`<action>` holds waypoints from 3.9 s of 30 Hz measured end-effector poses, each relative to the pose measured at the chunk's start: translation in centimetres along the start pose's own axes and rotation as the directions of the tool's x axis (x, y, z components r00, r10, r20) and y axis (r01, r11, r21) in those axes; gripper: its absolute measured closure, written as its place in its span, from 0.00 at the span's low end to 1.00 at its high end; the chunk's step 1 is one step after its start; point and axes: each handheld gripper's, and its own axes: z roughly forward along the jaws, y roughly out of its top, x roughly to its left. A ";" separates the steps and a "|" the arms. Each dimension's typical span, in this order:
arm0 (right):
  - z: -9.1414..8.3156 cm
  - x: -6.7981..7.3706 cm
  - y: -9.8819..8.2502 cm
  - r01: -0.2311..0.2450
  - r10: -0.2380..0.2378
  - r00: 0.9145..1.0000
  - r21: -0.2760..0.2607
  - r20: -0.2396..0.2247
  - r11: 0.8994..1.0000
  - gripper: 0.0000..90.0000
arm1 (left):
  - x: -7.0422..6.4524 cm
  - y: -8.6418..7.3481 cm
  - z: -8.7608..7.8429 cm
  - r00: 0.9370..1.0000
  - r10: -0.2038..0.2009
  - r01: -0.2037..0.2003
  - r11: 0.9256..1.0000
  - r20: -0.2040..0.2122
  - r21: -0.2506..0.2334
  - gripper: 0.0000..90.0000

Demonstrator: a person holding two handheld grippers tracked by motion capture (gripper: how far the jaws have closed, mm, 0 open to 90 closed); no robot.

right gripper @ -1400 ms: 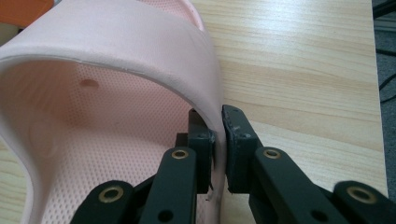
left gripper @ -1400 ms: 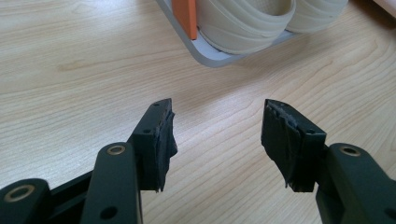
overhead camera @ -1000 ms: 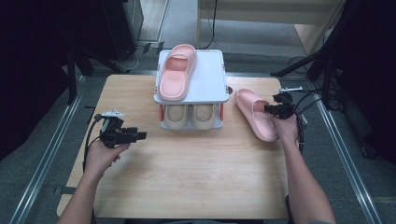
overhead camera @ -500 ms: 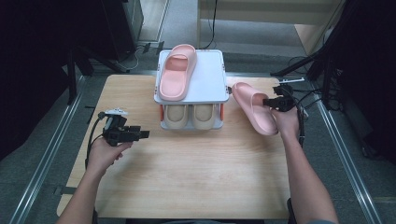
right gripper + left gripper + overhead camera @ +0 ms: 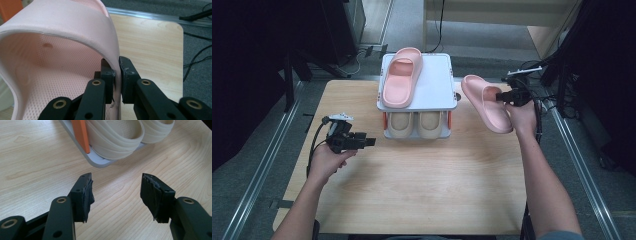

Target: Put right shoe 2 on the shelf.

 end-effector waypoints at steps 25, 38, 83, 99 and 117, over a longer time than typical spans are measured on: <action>-3.1 6.0 8.5 0.093 -0.094 0.995 -0.041 -0.014 0.995 0.93 | 0.7 0.3 0.2 1.000 -0.002 0.002 1.000 0.031 -0.008 0.48; -0.7 9.9 10.4 0.137 -0.137 0.990 -0.003 0.025 0.991 0.93 | 0.3 0.5 0.3 0.998 0.045 -0.045 0.999 0.032 0.013 0.48; 0.6 15.8 8.7 0.143 -0.153 0.980 -0.083 -0.128 0.986 0.71 | -0.1 0.7 0.8 0.996 0.086 -0.087 0.995 0.039 0.042 0.48; 0.0 15.3 7.9 0.154 -0.178 0.964 -0.132 -0.196 0.979 0.60 | 0.0 0.7 0.8 0.996 0.080 -0.082 0.996 0.038 0.042 0.48; -3.4 14.0 4.8 0.199 -0.251 0.923 -0.197 -0.291 0.960 0.64 | 0.0 0.7 0.7 0.996 0.081 -0.082 0.996 0.034 0.037 0.48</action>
